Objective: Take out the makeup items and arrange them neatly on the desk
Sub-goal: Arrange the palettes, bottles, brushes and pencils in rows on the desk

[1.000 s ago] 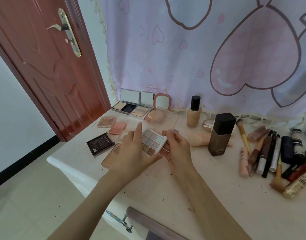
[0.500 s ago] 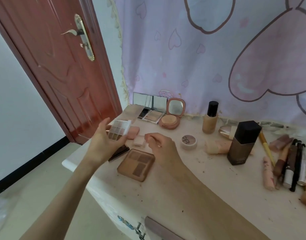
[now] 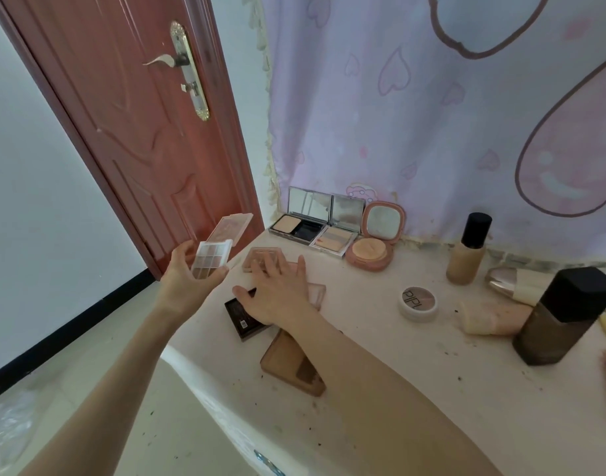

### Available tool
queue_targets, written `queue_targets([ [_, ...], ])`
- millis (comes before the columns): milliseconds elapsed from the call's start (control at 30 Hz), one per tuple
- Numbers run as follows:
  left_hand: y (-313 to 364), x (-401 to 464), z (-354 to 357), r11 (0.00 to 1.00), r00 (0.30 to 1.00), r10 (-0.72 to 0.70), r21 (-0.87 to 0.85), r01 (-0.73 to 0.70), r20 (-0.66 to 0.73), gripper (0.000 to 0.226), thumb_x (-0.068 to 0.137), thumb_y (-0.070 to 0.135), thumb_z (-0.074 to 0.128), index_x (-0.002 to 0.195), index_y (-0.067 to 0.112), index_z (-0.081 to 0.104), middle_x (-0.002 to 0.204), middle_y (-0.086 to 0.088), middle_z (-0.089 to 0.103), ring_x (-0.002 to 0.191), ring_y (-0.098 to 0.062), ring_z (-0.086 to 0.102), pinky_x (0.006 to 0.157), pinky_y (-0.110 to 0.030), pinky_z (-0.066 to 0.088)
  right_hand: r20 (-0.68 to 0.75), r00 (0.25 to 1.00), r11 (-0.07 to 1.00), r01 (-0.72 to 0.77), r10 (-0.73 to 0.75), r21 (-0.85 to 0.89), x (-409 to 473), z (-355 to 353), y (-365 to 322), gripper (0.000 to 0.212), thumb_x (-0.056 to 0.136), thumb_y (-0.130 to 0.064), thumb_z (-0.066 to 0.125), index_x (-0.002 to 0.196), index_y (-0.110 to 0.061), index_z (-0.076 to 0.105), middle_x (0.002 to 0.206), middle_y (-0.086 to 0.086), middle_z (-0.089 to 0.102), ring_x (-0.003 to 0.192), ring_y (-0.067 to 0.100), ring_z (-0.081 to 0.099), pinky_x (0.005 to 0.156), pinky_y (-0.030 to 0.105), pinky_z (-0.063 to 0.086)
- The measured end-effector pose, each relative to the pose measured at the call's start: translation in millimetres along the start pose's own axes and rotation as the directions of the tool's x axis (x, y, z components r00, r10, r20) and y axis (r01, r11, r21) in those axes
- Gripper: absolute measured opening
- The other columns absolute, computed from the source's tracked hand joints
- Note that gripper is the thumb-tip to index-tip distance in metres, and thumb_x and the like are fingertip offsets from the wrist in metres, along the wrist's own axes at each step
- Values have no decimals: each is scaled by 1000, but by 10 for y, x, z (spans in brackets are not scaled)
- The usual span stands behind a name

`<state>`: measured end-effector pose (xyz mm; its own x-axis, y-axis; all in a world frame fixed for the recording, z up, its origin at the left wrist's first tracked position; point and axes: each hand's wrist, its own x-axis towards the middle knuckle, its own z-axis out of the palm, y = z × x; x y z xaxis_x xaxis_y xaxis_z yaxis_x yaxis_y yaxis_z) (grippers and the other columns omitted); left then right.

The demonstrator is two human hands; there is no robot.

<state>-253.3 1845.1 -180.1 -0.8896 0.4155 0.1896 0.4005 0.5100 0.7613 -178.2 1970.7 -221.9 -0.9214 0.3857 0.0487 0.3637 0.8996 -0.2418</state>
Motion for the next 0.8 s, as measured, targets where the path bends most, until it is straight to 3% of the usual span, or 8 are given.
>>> queue_targets([
  [333,43,124,392,995,992,-10,104,-3,124,87,75,39,73,143,17,23,136,-9,45,124,-29,43,102,-49,39,26,997,997,75,-74,-7,-495,-60,364,67,92,-62,15,149,-27,7,158,0,-2,145,18,-10,110,52,-16],
  [567,217,340,690,997,987,25,71,-36,161,90,78,36,71,145,15,15,140,-11,41,127,-31,40,104,-48,35,46,997,998,67,-66,-13,-715,-139,498,67,91,-63,14,149,-30,6,158,-1,-4,144,17,-11,112,52,-15],
  [800,201,570,790,967,968,-6,248,-59,251,94,79,39,69,147,14,10,141,-14,39,135,-35,23,104,-48,29,57,996,998,63,-63,-5,-715,-126,498,68,92,-63,14,149,-30,4,158,-1,-7,144,17,-13,111,51,-19],
])
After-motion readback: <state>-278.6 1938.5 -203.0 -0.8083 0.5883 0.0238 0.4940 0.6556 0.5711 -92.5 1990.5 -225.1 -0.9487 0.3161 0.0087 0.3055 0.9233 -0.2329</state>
